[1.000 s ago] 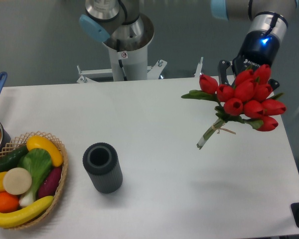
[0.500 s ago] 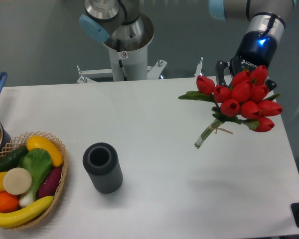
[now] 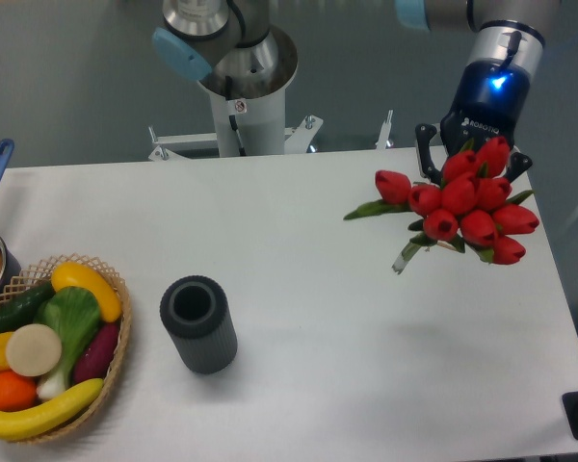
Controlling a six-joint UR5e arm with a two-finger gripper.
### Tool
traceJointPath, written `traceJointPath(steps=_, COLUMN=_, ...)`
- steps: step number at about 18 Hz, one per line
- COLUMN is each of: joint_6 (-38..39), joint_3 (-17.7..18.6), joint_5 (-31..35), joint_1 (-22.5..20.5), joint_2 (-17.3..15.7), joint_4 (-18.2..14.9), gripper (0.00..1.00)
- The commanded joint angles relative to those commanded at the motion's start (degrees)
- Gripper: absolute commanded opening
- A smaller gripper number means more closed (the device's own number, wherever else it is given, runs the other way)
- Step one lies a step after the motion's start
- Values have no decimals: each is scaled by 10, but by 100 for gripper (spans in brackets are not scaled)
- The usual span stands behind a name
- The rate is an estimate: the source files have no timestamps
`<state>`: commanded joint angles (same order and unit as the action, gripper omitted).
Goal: Place the flowers on the table
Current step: 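Lower the held tulip bouquet down onto the table surface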
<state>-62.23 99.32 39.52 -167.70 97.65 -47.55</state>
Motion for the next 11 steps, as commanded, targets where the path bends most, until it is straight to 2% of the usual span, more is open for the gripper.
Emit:
traceJointPath(steps=5, joint_6=-4, joint_3=-4, joint_5=166, joint_1=52, joint_2=-1, joint_4=0, gripper=32)
traceJointPath(steps=11, joint_6=-17, joint_3=0, joint_5=337, joint_1=121, joint_2=19, joint_4=-3, gripper=32)
